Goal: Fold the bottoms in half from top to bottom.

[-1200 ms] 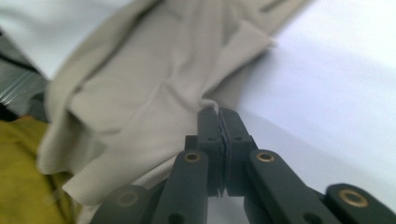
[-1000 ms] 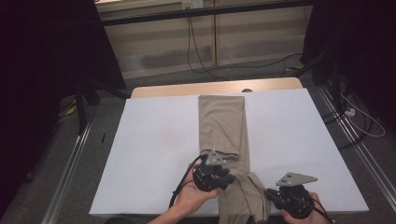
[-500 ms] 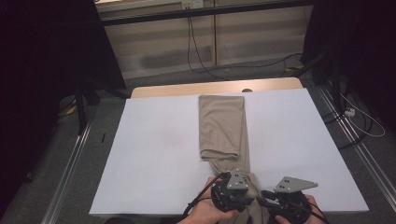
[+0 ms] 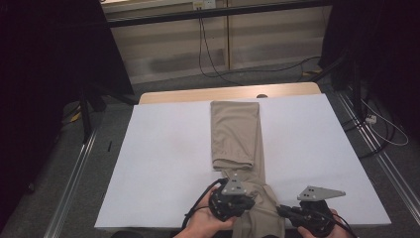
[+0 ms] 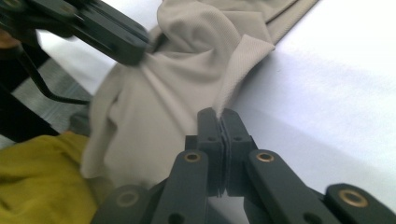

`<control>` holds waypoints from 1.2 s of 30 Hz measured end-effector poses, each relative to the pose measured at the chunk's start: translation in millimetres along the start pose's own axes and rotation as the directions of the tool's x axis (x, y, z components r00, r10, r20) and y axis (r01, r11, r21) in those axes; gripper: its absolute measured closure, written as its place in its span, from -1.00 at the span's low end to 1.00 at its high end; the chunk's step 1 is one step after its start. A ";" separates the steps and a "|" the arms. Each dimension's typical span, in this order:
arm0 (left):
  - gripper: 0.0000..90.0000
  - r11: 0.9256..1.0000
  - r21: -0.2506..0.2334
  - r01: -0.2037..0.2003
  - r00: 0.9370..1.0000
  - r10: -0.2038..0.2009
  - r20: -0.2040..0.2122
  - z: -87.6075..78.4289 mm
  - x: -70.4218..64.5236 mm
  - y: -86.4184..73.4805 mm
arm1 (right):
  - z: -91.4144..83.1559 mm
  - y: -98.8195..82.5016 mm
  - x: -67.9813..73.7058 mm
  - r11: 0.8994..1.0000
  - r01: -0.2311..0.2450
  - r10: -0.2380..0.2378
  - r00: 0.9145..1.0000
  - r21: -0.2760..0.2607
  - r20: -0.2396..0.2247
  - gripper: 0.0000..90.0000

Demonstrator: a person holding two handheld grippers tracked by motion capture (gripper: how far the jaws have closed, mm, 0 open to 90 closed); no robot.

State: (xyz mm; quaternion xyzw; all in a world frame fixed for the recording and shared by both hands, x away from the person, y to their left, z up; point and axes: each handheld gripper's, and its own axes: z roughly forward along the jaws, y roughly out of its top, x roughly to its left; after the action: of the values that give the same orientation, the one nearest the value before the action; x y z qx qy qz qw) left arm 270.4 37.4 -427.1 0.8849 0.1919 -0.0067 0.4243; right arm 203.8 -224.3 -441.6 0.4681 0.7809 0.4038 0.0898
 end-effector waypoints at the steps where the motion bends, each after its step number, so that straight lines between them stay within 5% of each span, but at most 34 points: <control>1: 0.99 1.000 0.002 0.012 1.000 -0.012 0.001 -7.7 -0.8 -4.1 | -1.4 -1.8 2.4 1.000 0.004 -0.004 1.000 0.002 -0.008 0.97; 10: 0.99 0.999 0.012 0.033 0.997 -0.034 0.071 -51.8 -31.2 -33.3 | -7.1 -18.8 35.8 0.999 0.000 0.006 0.990 0.040 -0.141 0.98; 14: 0.98 0.998 0.029 0.050 0.996 -0.052 0.068 -57.7 -30.6 -44.4 | -6.6 -26.0 46.1 0.998 0.008 0.003 0.983 0.062 -0.184 0.94; 15: 0.93 0.998 0.029 0.058 0.996 -0.060 0.065 -57.7 -27.5 -46.8 | -4.9 -27.8 48.3 0.997 0.029 -0.015 0.985 0.077 -0.171 0.86; 17: 0.47 0.997 0.026 0.076 0.997 -0.076 0.012 -56.3 -21.2 -47.9 | -1.5 -29.3 48.8 0.995 0.064 -0.054 0.992 0.081 -0.118 0.50; 20: 0.38 0.997 0.001 0.080 0.996 -0.080 -0.033 -56.2 -7.6 -45.2 | 1.3 -22.1 40.2 0.997 0.060 -0.054 0.994 0.055 -0.095 0.40; 23: 0.35 0.996 -0.006 0.088 0.992 -0.088 -0.091 -51.0 10.9 -42.2 | 9.2 -7.9 30.2 0.994 0.100 -0.099 0.995 0.044 -0.027 0.39; 26: 0.27 0.994 0.005 0.113 0.985 -0.112 -0.135 -41.1 29.5 -40.0 | 23.9 10.3 19.1 0.989 0.142 -0.142 0.990 0.029 -0.013 0.46; 29: 0.11 0.996 0.010 0.088 0.978 -0.085 -0.191 -33.1 48.0 -32.5 | 38.7 33.6 9.4 0.986 0.167 -0.167 0.986 -0.018 0.002 0.47; 31: -0.03 0.992 -0.016 0.125 0.965 -0.126 -0.231 -29.8 63.5 -25.8 | 47.8 46.6 3.0 0.980 0.198 -0.197 0.980 -0.024 0.015 0.41; 34: -0.05 0.995 -0.050 0.092 0.949 -0.102 -0.297 -26.6 85.4 -17.3 | 64.8 66.9 -10.5 0.977 0.212 -0.211 0.977 -0.028 0.032 0.27; 36: -0.08 0.991 -0.064 0.120 0.938 -0.135 -0.319 -23.4 99.1 -13.8 | 75.2 79.4 -18.2 0.973 0.226 -0.223 0.973 -0.037 0.060 0.22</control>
State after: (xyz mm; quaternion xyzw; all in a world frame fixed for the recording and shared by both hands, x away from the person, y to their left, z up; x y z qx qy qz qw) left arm 353.9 96.0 -439.8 0.8503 0.3156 0.1149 0.4052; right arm 305.1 -179.1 -438.7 0.3858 0.8170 0.3946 0.1668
